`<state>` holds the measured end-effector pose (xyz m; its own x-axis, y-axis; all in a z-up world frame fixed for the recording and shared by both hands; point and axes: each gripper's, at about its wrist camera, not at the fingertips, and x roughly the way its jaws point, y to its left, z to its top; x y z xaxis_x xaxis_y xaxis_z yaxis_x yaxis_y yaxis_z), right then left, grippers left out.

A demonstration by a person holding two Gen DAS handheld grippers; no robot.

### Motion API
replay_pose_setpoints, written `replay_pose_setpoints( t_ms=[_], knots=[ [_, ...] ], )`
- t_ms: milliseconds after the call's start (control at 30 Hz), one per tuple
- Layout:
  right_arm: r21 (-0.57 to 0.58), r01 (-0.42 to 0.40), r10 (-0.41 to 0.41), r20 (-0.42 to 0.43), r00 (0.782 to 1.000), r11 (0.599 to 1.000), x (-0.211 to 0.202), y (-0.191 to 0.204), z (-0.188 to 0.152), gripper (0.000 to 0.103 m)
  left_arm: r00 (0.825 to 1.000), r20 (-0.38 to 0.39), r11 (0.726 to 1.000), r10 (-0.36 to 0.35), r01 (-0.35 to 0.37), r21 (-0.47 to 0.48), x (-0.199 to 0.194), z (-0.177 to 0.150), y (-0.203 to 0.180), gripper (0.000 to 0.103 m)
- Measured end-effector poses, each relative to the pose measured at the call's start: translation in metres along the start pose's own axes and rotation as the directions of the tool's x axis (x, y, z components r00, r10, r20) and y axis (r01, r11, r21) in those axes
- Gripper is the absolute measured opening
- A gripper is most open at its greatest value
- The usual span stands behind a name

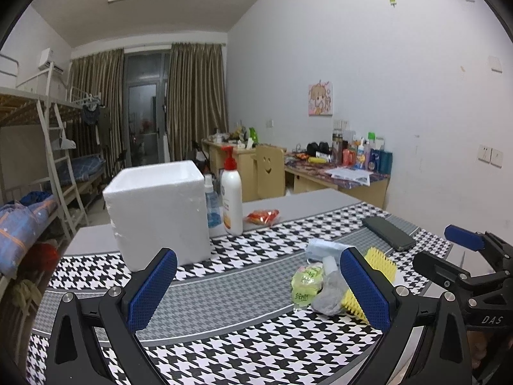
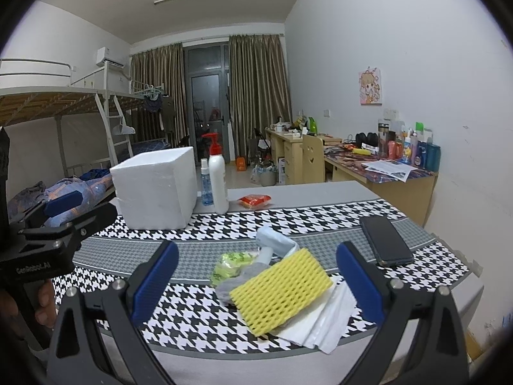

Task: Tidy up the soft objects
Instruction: 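Move both tools toward the pile of soft items on the table, then close the left gripper on the yellow foam mesh sleeve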

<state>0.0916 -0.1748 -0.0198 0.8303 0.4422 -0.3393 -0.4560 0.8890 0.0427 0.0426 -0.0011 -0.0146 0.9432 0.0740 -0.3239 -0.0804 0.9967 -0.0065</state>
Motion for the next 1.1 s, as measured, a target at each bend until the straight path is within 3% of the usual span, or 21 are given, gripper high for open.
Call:
replay_pose_setpoints(
  t_ms=[567, 1100],
  knots=[
    [0.034, 0.035, -0.033, -0.065, 0.997, 0.999, 0.018, -0.028, -0.007, 0.100, 0.994, -0.070, 0.995, -0.086, 0.088, 0.039, 0.029, -0.001, -0.029, 0.102],
    [0.069, 0.091, -0.080, -0.146, 0.986, 0.993, 0.028, -0.060, -0.026, 0.100, 0.970, -0.157, 0.976, -0.185, 0.200, 0.088, 0.060, -0.015, -0.069, 0.102]
  ],
)
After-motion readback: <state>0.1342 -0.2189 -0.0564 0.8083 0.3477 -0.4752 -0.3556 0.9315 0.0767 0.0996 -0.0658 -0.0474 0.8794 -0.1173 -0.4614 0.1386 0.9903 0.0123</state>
